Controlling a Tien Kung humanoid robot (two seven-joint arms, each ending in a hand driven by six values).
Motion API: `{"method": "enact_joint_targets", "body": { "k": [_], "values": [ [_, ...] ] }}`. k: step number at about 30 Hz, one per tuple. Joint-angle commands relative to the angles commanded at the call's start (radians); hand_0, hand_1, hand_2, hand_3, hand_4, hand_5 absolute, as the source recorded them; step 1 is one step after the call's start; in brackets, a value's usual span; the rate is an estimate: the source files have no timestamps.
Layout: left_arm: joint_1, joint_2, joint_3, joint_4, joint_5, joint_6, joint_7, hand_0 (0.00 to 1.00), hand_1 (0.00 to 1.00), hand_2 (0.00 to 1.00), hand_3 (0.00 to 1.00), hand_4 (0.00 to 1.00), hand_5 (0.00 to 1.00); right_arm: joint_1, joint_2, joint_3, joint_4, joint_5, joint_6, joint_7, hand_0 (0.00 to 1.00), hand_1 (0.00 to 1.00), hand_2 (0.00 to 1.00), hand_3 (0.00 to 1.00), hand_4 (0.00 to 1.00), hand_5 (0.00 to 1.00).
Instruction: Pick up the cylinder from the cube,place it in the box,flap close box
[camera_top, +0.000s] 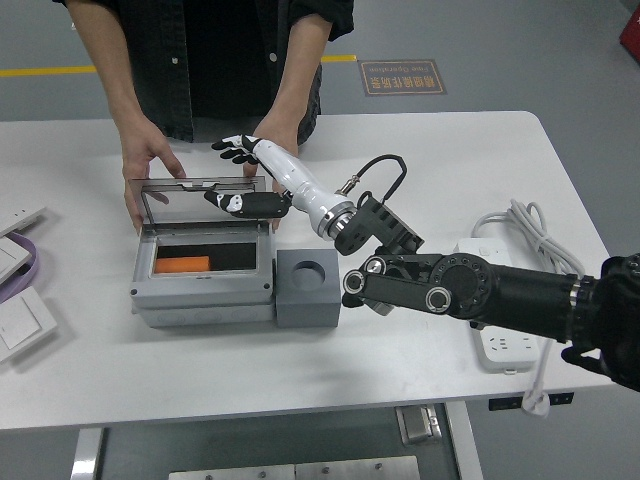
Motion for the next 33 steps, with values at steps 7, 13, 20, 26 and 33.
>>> {"method": "enact_joint_targets", "body": {
  "k": [7,13,20,26,33],
  "values": [
    [0.003,0.002,-0.01,-0.001,0.007,0.0,0.0,0.582,0.569,0.532,0.58,0.592,0.258,-0.03,-0.034,0.023,0.072,-0.046,0.014,-0.04,0.8,0.769,0.777,0.814,0.783,0.339],
    [0.007,0.004,-0.014,-0.001,0.004,0.003,0.002,0.582,0.568,0.533,0.58,0.593,0.257,-0.045,-0.082,0.034,0.191,-0.112,0.017,-0.084,0.79,0.766,0.776,0.814,0.78,0.343],
    [0.006,0.006,-0.039,-0.004,0.023,0.003,0.005,0.581,0.569,0.533,0.582,0.595,0.259,-0.045,-0.124,0.031,0.328,-0.156,0.027,-0.122,0.732,0.729,0.783,0.813,0.763,0.356],
    [0.007,0.009,-0.046,-0.004,0.025,0.006,0.004,0.582,0.569,0.533,0.582,0.595,0.259,-0.047,-0.137,0.009,0.363,-0.133,0.068,-0.139,0.734,0.723,0.785,0.813,0.75,0.361],
    [0.008,0.008,-0.048,-0.005,0.025,0.008,0.003,0.581,0.569,0.533,0.585,0.595,0.258,-0.06,-0.15,0.01,0.36,-0.07,0.09,-0.124,0.749,0.729,0.797,0.82,0.711,0.385]
  ]
}}
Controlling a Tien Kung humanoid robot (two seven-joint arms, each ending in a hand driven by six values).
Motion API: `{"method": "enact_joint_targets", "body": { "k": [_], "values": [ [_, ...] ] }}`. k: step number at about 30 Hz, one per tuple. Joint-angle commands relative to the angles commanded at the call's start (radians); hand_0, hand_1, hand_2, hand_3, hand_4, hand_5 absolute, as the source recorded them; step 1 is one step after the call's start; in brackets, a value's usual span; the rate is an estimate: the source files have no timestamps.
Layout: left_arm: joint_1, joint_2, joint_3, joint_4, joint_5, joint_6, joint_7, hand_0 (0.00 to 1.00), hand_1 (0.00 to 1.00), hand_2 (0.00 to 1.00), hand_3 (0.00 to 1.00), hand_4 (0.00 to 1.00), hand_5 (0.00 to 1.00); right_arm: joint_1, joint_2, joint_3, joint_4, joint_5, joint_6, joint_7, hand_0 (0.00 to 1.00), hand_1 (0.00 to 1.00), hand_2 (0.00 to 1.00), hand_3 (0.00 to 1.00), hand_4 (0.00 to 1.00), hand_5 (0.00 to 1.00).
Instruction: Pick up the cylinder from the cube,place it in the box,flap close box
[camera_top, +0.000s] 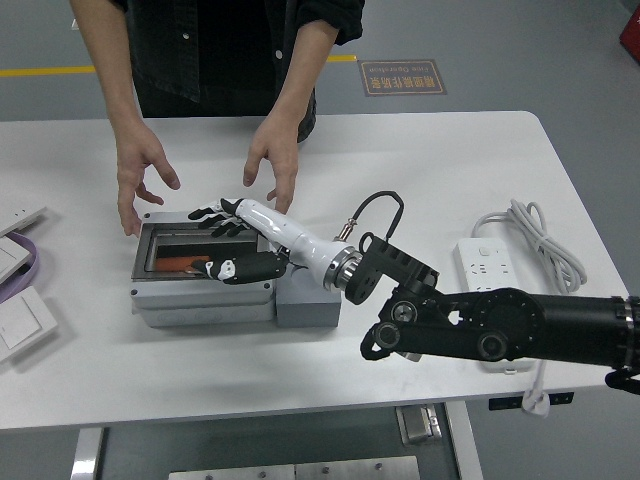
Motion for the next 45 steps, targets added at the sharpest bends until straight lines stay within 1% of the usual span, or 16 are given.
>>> {"method": "enact_joint_targets", "body": {
  "k": [3,6,12,16,17,20,22,23,25,28,29,33,34,35,39,45],
  "values": [
    [-0.001,-0.001,0.0,0.0,0.001,0.0,0.0,0.581,0.569,0.533,0.585,0.595,0.258,-0.011,-0.013,0.006,0.003,0.058,0.007,0.021,0.749,0.729,0.797,0.82,0.711,0.385],
    [-0.001,-0.002,0.005,0.001,-0.003,0.001,-0.001,0.581,0.568,0.534,0.586,0.594,0.259,-0.033,-0.036,0.047,0.021,0.077,0.006,0.03,0.754,0.732,0.806,0.826,0.691,0.404],
    [0.013,-0.007,0.041,0.004,-0.038,0.007,-0.002,0.579,0.568,0.534,0.586,0.595,0.258,-0.119,-0.119,0.198,0.106,-0.005,-0.023,0.026,0.757,0.727,0.805,0.828,0.68,0.395],
    [0.029,-0.01,0.058,0.004,-0.054,0.011,-0.001,0.579,0.568,0.534,0.586,0.595,0.258,-0.169,-0.154,0.299,0.138,-0.036,-0.028,0.03,0.757,0.727,0.805,0.828,0.68,0.395],
    [0.033,-0.01,0.062,0.003,-0.057,0.011,-0.001,0.578,0.568,0.534,0.587,0.594,0.257,-0.181,-0.159,0.325,0.141,-0.039,-0.029,0.032,0.751,0.723,0.795,0.816,0.679,0.368],
    [0.046,-0.012,0.07,0.002,-0.063,0.013,-0.001,0.578,0.568,0.534,0.587,0.594,0.257,-0.218,-0.16,0.395,0.136,-0.04,-0.032,0.047,0.751,0.723,0.795,0.816,0.679,0.368],
    [0.055,-0.01,0.077,0.002,-0.069,0.013,-0.002,0.578,0.568,0.534,0.587,0.594,0.257,-0.245,-0.152,0.443,0.126,-0.044,-0.034,0.056,0.751,0.723,0.795,0.816,0.679,0.368],
    [0.06,-0.009,0.081,0.001,-0.073,0.013,-0.002,0.578,0.567,0.535,0.588,0.593,0.256,-0.258,-0.148,0.463,0.12,-0.045,-0.034,0.059,0.758,0.722,0.778,0.797,0.673,0.373],
    [0.069,-0.006,0.084,0.001,-0.076,0.012,-0.002,0.578,0.567,0.535,0.588,0.593,0.256,-0.278,-0.14,0.49,0.111,-0.046,-0.035,0.065,0.758,0.722,0.778,0.797,0.673,0.373],
    [0.086,0.0,0.087,0.002,-0.083,0.01,-0.004,0.578,0.567,0.535,0.588,0.593,0.256,-0.308,-0.128,0.506,0.085,-0.036,-0.037,0.083,0.758,0.722,0.778,0.797,0.673,0.373],
    [0.09,0.001,0.088,0.002,-0.084,0.01,-0.004,0.579,0.567,0.536,0.587,0.593,0.255,-0.315,-0.124,0.507,0.071,-0.025,-0.037,0.094,0.776,0.722,0.769,0.766,0.653,0.401],
    [0.1,-0.002,0.089,0.003,-0.085,0.009,-0.005,0.579,0.567,0.536,0.587,0.593,0.255,-0.346,-0.118,0.52,0.039,0.006,-0.038,0.121,0.776,0.722,0.769,0.766,0.653,0.401],
    [0.104,-0.004,0.091,0.003,-0.086,0.008,-0.005,0.579,0.567,0.536,0.587,0.593,0.255,-0.361,-0.117,0.529,0.038,0.008,-0.039,0.125,0.776,0.722,0.769,0.766,0.653,0.401],
    [0.108,-0.006,0.091,0.004,-0.088,0.008,-0.005,0.579,0.567,0.535,0.587,0.594,0.252,-0.371,-0.118,0.537,0.038,0.006,-0.039,0.126,0.777,0.721,0.761,0.739,0.649,0.398],
    [0.12,-0.014,0.081,0.007,-0.095,0.007,-0.006,0.579,0.567,0.535,0.587,0.594,0.252,-0.406,-0.125,0.58,0.048,-0.007,-0.042,0.121,0.777,0.721,0.761,0.739,0.649,0.398],
    [0.121,-0.023,0.075,0.009,-0.102,0.006,-0.004,0.58,0.568,0.536,0.587,0.594,0.252,-0.435,-0.126,0.628,0.064,-0.027,-0.047,0.117,0.779,0.722,0.759,0.733,0.645,0.382]
  ]
}}
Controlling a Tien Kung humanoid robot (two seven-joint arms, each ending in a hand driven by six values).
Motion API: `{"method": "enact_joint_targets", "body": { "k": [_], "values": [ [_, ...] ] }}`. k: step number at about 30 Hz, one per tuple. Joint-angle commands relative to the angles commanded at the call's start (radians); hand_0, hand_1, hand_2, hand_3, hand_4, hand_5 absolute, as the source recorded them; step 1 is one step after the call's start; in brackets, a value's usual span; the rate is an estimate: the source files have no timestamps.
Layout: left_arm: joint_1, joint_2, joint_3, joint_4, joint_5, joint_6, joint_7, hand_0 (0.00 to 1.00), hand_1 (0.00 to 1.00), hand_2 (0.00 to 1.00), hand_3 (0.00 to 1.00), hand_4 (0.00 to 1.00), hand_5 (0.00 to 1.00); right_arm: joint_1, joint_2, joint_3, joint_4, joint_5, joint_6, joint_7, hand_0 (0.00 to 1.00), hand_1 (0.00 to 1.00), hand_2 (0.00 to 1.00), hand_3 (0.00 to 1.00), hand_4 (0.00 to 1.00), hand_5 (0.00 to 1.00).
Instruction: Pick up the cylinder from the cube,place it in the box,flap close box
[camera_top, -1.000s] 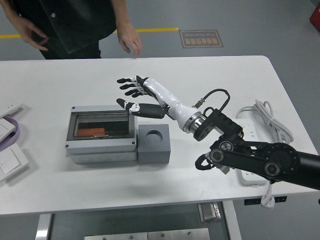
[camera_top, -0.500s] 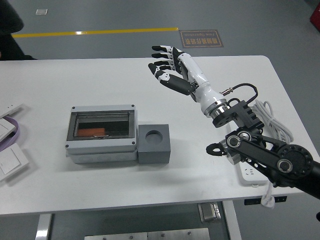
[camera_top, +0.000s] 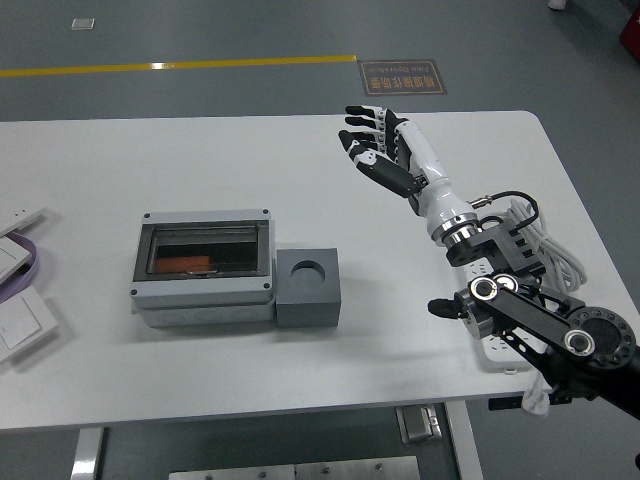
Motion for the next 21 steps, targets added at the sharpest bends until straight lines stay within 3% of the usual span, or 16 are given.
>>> {"method": "enact_joint_targets", "body": {
  "k": [1,2,10,21],
  "values": [
    [-0.001,-0.001,0.002,0.001,-0.003,0.0,0.0,0.58,0.568,0.536,0.587,0.594,0.252,-0.003,0.0,0.006,0.002,-0.004,-0.003,-0.001,0.779,0.722,0.759,0.733,0.645,0.382],
    [-0.003,-0.002,0.006,0.001,-0.007,0.0,0.0,0.581,0.567,0.536,0.589,0.596,0.249,-0.006,-0.001,0.013,0.004,-0.009,-0.008,-0.003,0.769,0.718,0.758,0.775,0.668,0.13],
    [-0.022,-0.001,0.049,0.004,-0.036,0.006,0.0,0.581,0.567,0.537,0.588,0.598,0.248,-0.023,-0.01,0.059,0.012,-0.043,-0.051,-0.018,0.768,0.718,0.758,0.779,0.662,0.082],
    [-0.039,0.005,0.03,0.004,-0.021,0.016,-0.013,0.582,0.569,0.537,0.593,0.605,0.245,0.016,-0.026,0.088,0.036,0.027,-0.072,0.038,0.731,0.704,0.735,0.757,0.617,0.031]
  ]
}}
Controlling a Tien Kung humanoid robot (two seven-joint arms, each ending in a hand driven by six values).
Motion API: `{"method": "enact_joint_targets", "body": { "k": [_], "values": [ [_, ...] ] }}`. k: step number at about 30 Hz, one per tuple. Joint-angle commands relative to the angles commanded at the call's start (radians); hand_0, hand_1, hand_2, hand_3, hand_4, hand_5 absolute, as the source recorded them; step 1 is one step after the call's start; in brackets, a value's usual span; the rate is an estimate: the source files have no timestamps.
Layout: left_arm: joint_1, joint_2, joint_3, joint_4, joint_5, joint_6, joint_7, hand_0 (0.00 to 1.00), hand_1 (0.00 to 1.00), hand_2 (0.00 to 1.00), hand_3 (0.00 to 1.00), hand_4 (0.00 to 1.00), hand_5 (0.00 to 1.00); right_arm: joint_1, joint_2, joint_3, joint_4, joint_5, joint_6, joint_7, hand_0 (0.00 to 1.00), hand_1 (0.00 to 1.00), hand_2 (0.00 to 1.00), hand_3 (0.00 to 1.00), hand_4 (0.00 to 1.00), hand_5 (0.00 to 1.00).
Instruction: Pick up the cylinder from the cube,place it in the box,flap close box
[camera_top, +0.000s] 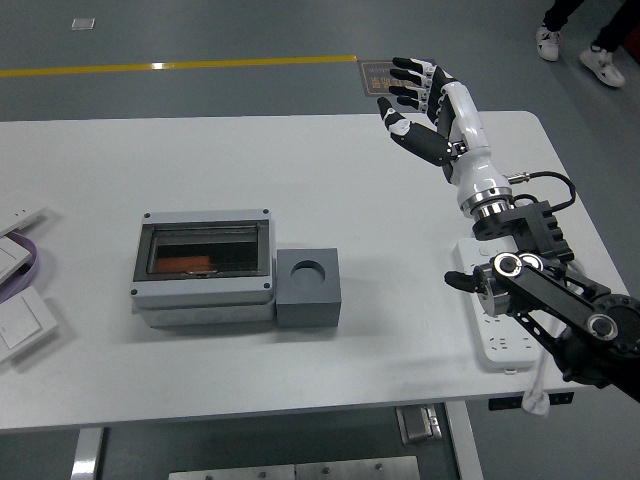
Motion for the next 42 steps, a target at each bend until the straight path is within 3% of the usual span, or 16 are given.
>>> {"method": "enact_joint_targets", "body": {
  "k": [10,11,17,18,24,26,35,42],
  "values": [
    [-0.003,-0.004,0.011,0.002,-0.014,0.0,0.002,0.581,0.568,0.536,0.593,0.608,0.243,-0.019,-0.017,0.018,0.005,0.057,-0.004,0.036,0.727,0.697,0.719,0.713,0.586,0.083],
    [-0.003,-0.004,0.011,0.002,-0.015,-0.001,0.002,0.581,0.567,0.537,0.593,0.615,0.242,-0.022,-0.019,0.02,0.007,0.064,-0.004,0.04,0.722,0.691,0.696,0.678,0.574,0.132],
    [-0.003,-0.005,0.017,0.004,-0.025,-0.002,0.003,0.581,0.567,0.537,0.593,0.615,0.242,-0.022,-0.018,0.027,0.016,0.069,-0.009,0.049,0.722,0.691,0.696,0.678,0.574,0.132],
    [-0.001,-0.007,0.022,0.004,-0.03,-0.001,0.005,0.582,0.57,0.54,0.596,0.626,0.234,-0.018,-0.014,0.025,0.014,0.065,-0.01,0.05,0.713,0.681,0.683,0.672,0.597,0.19],
    [0.008,-0.018,0.04,0.004,-0.049,0.0,0.013,0.582,0.571,0.543,0.598,0.629,0.231,-0.015,0.001,0.022,0.0,0.068,-0.018,0.067,0.715,0.675,0.671,0.659,0.6,0.189],
    [0.008,-0.019,0.034,0.004,-0.046,0.0,0.013,0.582,0.571,0.543,0.598,0.629,0.231,-0.018,0.0,0.022,-0.004,0.089,-0.039,0.092,0.715,0.675,0.671,0.659,0.6,0.189],
    [0.007,-0.02,0.026,0.004,-0.048,0.003,0.013,0.582,0.572,0.544,0.597,0.636,0.233,-0.034,0.001,0.039,-0.032,0.192,-0.041,0.179,0.695,0.65,0.646,0.65,0.558,0.177],
    [0.001,-0.022,0.039,0.005,-0.06,0.005,0.012,0.582,0.573,0.544,0.599,0.651,0.245,-0.035,0.004,0.048,-0.037,0.206,-0.041,0.185,0.678,0.628,0.623,0.64,0.558,0.204]
  ]
}}
